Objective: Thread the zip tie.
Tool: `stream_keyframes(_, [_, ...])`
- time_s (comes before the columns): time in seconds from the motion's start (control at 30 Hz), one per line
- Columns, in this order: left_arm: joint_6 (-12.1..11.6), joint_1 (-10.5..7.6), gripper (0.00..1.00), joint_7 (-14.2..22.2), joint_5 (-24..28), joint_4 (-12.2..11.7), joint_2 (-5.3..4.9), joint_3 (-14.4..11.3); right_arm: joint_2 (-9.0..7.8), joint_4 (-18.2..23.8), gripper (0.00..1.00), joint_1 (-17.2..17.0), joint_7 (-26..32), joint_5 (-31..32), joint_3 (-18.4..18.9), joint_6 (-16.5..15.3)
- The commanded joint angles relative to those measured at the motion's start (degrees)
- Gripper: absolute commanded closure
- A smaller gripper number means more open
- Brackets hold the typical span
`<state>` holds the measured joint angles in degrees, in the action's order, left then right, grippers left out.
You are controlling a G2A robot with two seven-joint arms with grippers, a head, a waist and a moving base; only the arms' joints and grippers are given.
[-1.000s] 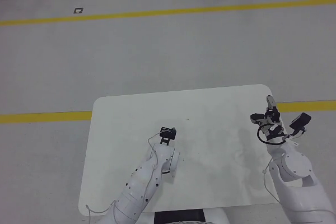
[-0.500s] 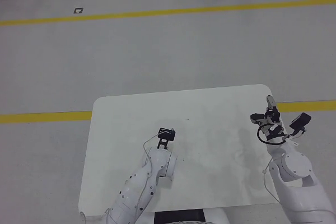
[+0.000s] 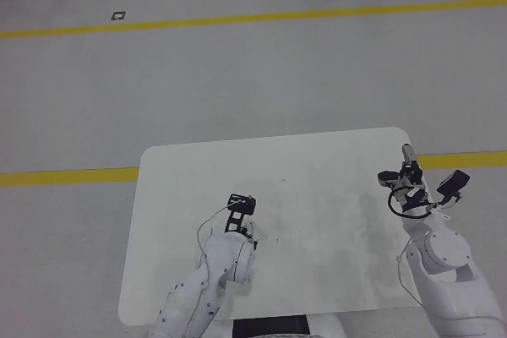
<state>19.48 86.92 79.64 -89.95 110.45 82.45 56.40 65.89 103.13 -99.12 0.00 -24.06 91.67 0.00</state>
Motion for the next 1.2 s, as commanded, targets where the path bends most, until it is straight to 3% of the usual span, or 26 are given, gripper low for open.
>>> stream_keyframes(0.0, [0.0, 1.32, 1.0, 0.0, 0.0, 2.3, -0.54, 0.2, 0.0, 0.0, 0.0, 0.0, 0.0, 0.0, 0.0, 0.0])
stream_keyframes(0.2, [-0.23, 5.27, 1.0, 0.0, 0.06, 8.97, -1.64, 0.92, 0.0, 0.0, 0.0, 0.0, 0.0, 0.0, 0.0, 0.0])
stream_keyframes(0.33, [-4.35, 7.44, 1.0, 0.0, 4.74, 12.33, -2.27, 3.93, 0.0, 0.0, 0.0, 0.0, 0.0, 0.0, 0.0, 0.0])
stream_keyframes(0.47, [-6.19, 8.53, 1.0, 0.0, 8.08, 13.77, -2.79, 7.09, 0.0, 0.0, 0.0, 0.0, 0.0, 0.0, 0.0, 0.0])
stream_keyframes(0.6, [-8.14, 8.72, 1.0, 0.0, 10.42, 13.39, -3.2, 8.67, 0.0, 0.0, 0.0, 0.0, 0.0, 0.0, 0.0, 0.0])
stream_keyframes(0.87, [-8.14, 8.72, 1.0, 0.0, 10.42, 13.39, -3.2, 8.67, 0.0, 0.0, 0.0, 0.0, 0.0, 0.0, 0.0, 0.0])
stream_keyframes(0.9, [-7.91, 8.95, 1.0, -0.29, 12.84, 12.36, -3.14, 8.74, 0.0, 0.0, 0.0, 0.0, 0.0, 0.0, 0.0, 0.0])
stream_keyframes(1.0, [-8.07, 7.08, 1.0, 0.0, 20.39, 10.44, -3.22, 12.5, 0.0, 0.0, 0.0, 0.0, 0.0, 0.0, 0.0, 0.0])
stream_keyframes(1.03, [-9.58, 6.34, 1.0, 0.0, 24.9, 9.3, -3.42, 14.73, 0.0, 0.0, 0.0, 0.0, 0.0, 0.0, 0.0, 0.0])
stream_keyframes(1.17, [-16.03, 5.54, 1.0, 0.0, 33.98, 7.39, -4.77, 21.02, 0.0, 0.0, 0.0, 0.0, 0.0, 0.0, 0.0, 0.0])
